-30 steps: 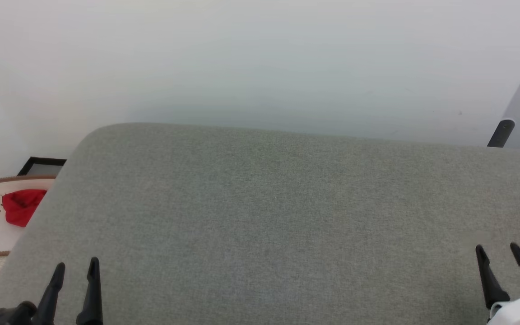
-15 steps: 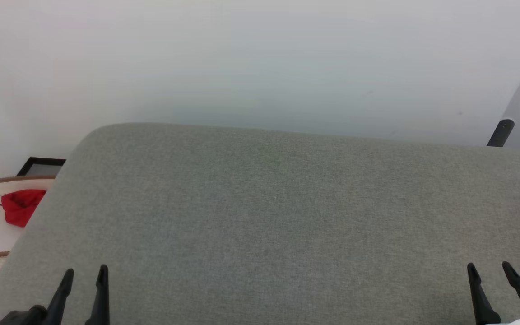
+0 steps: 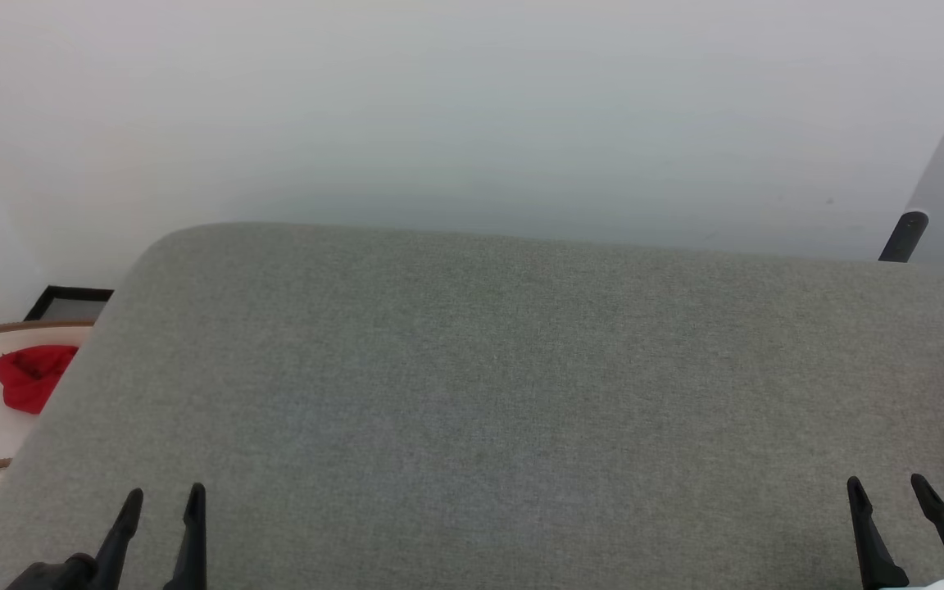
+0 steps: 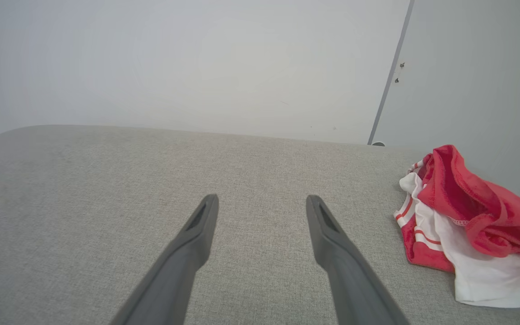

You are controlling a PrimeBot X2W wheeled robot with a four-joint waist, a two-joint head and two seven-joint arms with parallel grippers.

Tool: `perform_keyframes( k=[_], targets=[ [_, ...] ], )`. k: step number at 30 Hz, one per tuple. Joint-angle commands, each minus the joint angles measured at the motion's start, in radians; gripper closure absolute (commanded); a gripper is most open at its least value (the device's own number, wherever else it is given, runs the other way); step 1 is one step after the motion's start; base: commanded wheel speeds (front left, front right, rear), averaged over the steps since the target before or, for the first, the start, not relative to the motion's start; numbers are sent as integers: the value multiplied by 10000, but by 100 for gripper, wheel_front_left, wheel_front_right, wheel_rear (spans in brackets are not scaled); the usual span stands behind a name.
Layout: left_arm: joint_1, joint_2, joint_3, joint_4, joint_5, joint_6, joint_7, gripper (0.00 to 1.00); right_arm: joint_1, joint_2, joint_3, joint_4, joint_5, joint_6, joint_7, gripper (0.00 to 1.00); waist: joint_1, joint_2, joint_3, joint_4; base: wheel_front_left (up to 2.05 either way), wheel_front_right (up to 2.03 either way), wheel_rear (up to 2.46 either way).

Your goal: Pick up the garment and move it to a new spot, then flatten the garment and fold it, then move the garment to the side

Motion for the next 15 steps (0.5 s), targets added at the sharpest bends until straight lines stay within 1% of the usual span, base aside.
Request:
perform_keyframes(
  k=[1, 15],
  targets=[
    [-23, 4, -7, 4, 32, -20, -33, 0, 104, -23, 6, 21, -24, -15, -54, 0, 0, -1, 2, 3, 0, 0, 0],
    [36, -7, -4, 7, 54, -20, -33, 0, 26, -84, 66, 206, 34, -15, -161, 0, 0, -1, 14, 27, 0, 0, 0]
  ],
)
